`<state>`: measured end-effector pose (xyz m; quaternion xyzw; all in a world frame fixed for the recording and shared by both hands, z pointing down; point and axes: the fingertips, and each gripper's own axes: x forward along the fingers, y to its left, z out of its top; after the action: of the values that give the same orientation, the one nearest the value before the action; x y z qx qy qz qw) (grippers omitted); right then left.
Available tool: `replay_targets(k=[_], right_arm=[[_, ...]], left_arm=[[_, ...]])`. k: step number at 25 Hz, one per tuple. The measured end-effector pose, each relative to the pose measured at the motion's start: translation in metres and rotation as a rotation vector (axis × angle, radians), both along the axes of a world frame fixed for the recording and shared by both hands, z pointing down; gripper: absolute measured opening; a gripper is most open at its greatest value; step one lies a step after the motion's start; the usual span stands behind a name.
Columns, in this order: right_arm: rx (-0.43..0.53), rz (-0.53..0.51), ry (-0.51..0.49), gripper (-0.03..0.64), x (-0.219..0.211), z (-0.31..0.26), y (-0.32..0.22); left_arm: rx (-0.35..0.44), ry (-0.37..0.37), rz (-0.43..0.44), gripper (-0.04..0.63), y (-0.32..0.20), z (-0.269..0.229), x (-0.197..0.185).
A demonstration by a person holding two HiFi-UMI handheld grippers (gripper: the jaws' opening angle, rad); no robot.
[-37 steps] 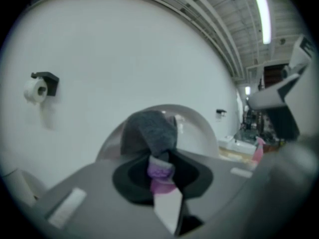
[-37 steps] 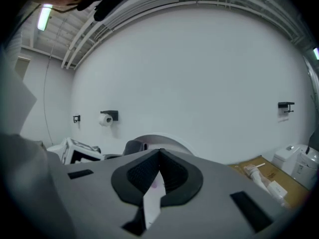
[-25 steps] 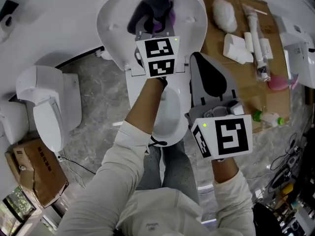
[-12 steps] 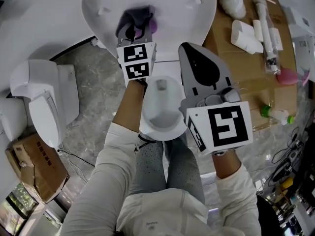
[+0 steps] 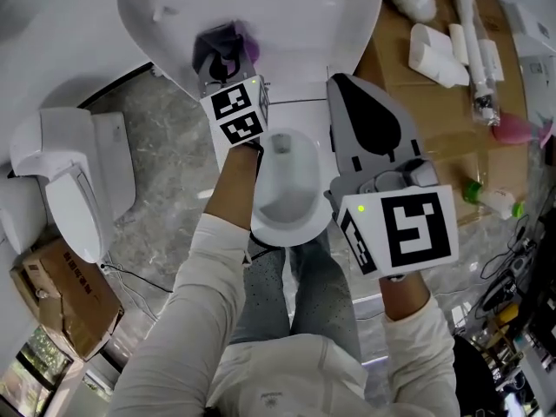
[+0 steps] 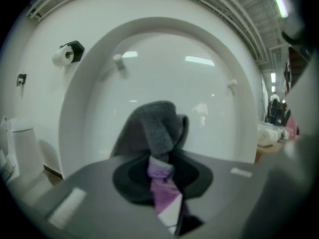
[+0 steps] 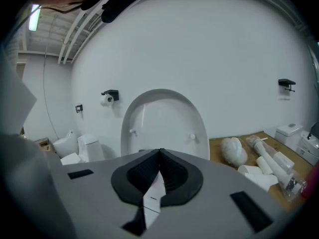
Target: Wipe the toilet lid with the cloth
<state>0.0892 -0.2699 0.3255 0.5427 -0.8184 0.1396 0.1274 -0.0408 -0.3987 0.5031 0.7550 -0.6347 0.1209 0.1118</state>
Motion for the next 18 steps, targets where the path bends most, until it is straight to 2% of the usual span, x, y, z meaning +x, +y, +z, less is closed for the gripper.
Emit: replay_targets(k=[5,8,11,14,16,18], right_arm=[[-0.009,0.028,0.025,0.014,0.014,0.004,0.003],[-0.022,0.046,0.040,0.015,0.023,0.008,0.007],[-0.033,0.060,0.052,0.014,0.030,0.013,0.008],[-0.044,0.062,0.055,0.014,0.032,0.017,0.009],[-0.047,0.058,0.050,0.014,0.031,0.019,0.008],[-0.046,0.055,0.040,0.015,0.028,0.019,0.006]], left_arm=[[-0.030,0.000,0.171,0.064,0.006,0.022,0.076],[-0.063,-0.028,0.323,0.064,0.015,0.045,0.128],[-0.123,-0.088,0.493,0.064,0.024,0.076,0.168],[-0.165,-0.151,0.557,0.064,0.029,0.099,0.166],[-0.182,-0.188,0.538,0.064,0.029,0.108,0.143],[-0.216,-0.198,0.474,0.065,0.029,0.118,0.108]])
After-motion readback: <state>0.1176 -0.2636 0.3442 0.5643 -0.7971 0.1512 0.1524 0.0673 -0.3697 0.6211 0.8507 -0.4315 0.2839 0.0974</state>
